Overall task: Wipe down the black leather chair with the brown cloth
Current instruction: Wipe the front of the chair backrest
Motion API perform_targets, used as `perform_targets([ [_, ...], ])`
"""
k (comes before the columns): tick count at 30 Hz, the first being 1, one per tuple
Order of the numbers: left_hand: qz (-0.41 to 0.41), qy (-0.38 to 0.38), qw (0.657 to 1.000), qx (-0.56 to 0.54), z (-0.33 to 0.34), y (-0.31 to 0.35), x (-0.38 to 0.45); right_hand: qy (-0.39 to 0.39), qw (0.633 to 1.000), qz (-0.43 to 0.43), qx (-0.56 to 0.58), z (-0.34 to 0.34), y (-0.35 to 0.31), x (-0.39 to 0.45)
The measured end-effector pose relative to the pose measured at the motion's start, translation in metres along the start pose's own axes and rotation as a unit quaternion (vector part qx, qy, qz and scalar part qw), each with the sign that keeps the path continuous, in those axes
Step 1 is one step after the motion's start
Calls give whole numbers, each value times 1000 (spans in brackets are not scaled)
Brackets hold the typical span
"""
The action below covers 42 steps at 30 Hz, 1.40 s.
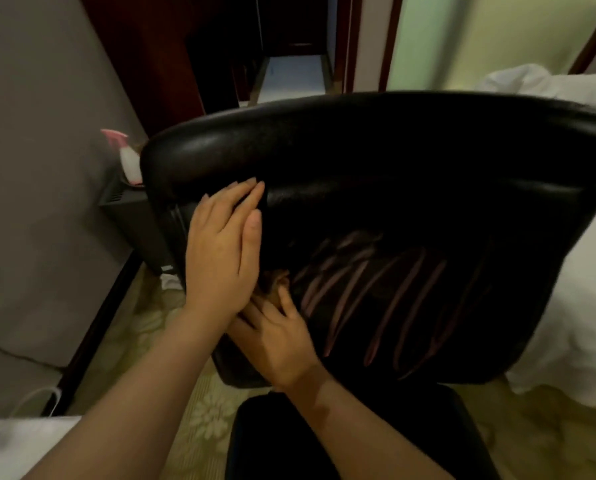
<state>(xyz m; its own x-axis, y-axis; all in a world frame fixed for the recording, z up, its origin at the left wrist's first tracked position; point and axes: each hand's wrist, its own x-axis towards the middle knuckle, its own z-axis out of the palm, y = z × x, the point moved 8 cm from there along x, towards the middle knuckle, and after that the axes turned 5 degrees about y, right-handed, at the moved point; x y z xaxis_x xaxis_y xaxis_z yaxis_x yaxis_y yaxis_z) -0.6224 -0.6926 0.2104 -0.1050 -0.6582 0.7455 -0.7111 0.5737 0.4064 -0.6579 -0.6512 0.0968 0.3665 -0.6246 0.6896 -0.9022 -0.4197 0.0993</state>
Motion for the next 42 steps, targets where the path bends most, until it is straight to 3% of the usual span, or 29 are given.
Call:
perform_targets([
  [3,33,-18,999,9,-1,-3,0,21,998,-50,-31,-9,28,-20],
  [4,38,-16,999,7,-2,-4,0,32,998,0,-50,-20,54,-25],
  [6,30,-3,1000,1,-4,-8,-2,91,975,183,-86,-54,119,-37],
  [8,30,5,1000,1,-5,-10,-4,161,910,379,-48,-77,161,-47],
  [10,35,5,999,7,-2,-10,-5,194,874,446,-20,-72,151,-34],
  [11,37,7,999,15,-1,-11,-5,183,891,416,-14,-63,131,-18],
  [14,54,11,997,52,-1,-14,-7,90,974,207,2,-21,45,12],
  [18,76,-3,994,81,0,-12,-9,68,995,44,-58,-20,46,-4],
  [19,85,-2,993,82,1,-10,-9,53,994,58,-78,-26,67,-19],
  [21,95,0,991,89,2,-9,-10,77,970,211,-91,-52,128,-57],
  [23,98,-3,990,104,6,-9,-13,144,891,426,-60,-77,178,-94],
  [24,98,-4,989,109,8,-9,-15,173,848,500,-36,-80,185,-100],
  [25,94,-5,990,109,11,-9,-16,191,828,527,-21,-77,180,-93],
  [27,81,-7,991,105,14,-10,-18,192,863,467,-10,-61,146,-51],
  [29,72,-6,991,109,16,-11,-18,136,927,350,9,-32,88,-10],
  [31,69,-9,990,119,16,-12,-19,90,960,265,30,-15,44,4],
  [35,79,-14,989,124,14,-11,-18,46,994,95,-35,-23,72,-17],
  [36,78,-14,989,123,15,-11,-17,45,992,102,-58,-30,97,-34],
  [38,72,-15,990,121,17,-9,-17,77,968,227,-73,-54,155,-75],
  [40,63,-18,991,120,19,-6,-17,128,903,407,-51,-72,188,-105],
  [42,45,-24,991,121,21,-3,-18,180,847,499,-29,-73,181,-100],
])
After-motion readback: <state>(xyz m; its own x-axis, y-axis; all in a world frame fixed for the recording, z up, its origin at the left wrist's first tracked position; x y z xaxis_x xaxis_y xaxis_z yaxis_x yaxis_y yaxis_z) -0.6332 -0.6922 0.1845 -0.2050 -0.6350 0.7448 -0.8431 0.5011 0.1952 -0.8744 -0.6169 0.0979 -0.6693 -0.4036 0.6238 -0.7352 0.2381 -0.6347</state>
